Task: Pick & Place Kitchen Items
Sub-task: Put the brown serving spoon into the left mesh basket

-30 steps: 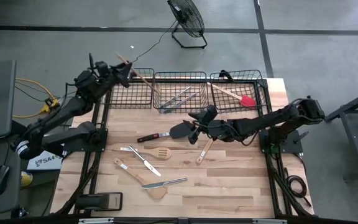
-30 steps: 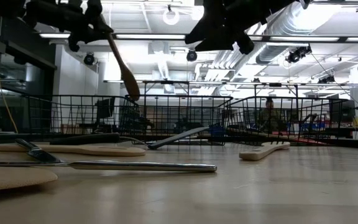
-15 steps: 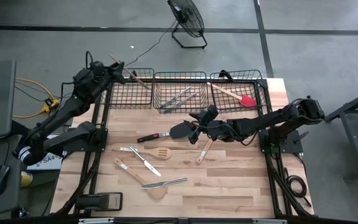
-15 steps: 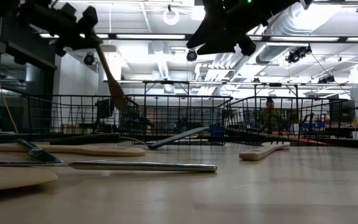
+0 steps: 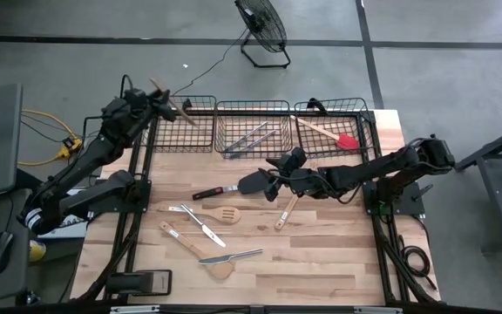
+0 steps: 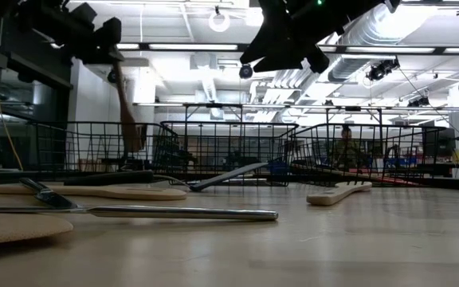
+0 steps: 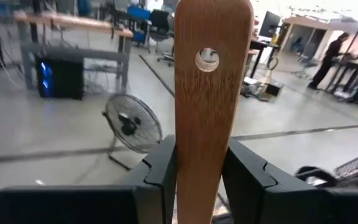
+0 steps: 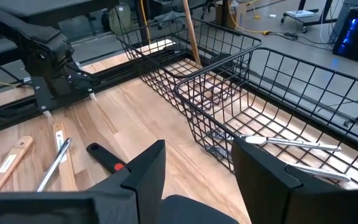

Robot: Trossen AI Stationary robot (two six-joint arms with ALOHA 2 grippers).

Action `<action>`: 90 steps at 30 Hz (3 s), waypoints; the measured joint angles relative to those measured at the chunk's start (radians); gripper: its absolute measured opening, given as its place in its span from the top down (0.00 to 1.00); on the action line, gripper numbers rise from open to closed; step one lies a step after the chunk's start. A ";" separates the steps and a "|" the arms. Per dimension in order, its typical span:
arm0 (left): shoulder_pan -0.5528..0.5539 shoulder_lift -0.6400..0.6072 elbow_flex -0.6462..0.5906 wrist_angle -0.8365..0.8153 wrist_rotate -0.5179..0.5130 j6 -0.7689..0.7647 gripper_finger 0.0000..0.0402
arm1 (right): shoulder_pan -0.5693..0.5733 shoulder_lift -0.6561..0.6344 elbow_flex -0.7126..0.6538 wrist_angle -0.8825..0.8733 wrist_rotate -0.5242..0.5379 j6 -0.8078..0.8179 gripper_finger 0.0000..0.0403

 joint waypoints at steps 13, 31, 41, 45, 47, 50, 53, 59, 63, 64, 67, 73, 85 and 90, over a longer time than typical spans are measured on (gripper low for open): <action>0.000 0.033 0.000 -0.078 -0.008 0.317 0.77 | -0.019 0.001 0.000 0.000 0.003 0.000 0.56; 0.000 0.183 0.001 -0.046 -0.011 0.598 0.77 | -0.032 0.001 0.000 0.000 0.000 0.000 0.56; 0.000 0.237 0.001 0.017 -0.026 0.692 0.77 | -0.033 0.078 0.000 0.005 -0.005 0.049 0.56; -0.001 0.248 0.002 0.006 -0.096 0.691 0.77 | -0.032 0.102 0.000 0.019 -0.007 0.053 0.56; -0.001 0.254 0.002 0.003 -0.100 0.692 0.77 | -0.030 0.103 0.000 0.018 -0.006 0.052 0.56; -0.001 0.255 0.002 0.007 -0.098 0.692 0.77 | -0.030 0.102 0.000 0.026 -0.005 0.050 0.56; 0.000 0.255 0.002 0.005 -0.099 0.692 0.77 | -0.030 0.098 0.000 0.025 -0.006 0.049 0.56; -0.001 0.283 0.002 -0.001 -0.088 0.688 0.77 | -0.030 0.096 0.000 0.026 -0.007 0.050 0.56; 0.000 0.319 0.002 -0.009 -0.087 0.686 0.67 | -0.030 0.096 0.000 0.026 -0.008 0.052 0.56; 0.000 0.327 0.002 -0.011 -0.085 0.683 0.63 | -0.030 0.096 0.000 0.026 -0.009 0.052 0.56; 0.000 0.346 0.002 -0.021 -0.069 0.664 0.55 | -0.030 0.096 0.000 0.025 -0.022 0.052 0.56; 0.000 0.354 0.002 -0.032 -0.031 0.648 0.52 | -0.030 0.096 0.000 0.024 -0.028 0.052 0.56; 0.000 0.346 0.001 -0.069 -0.019 0.609 0.46 | -0.030 0.096 0.000 0.023 -0.028 0.052 0.56; 0.000 0.325 0.001 -0.105 0.003 0.610 0.35 | -0.030 0.096 0.000 0.023 -0.027 0.052 0.56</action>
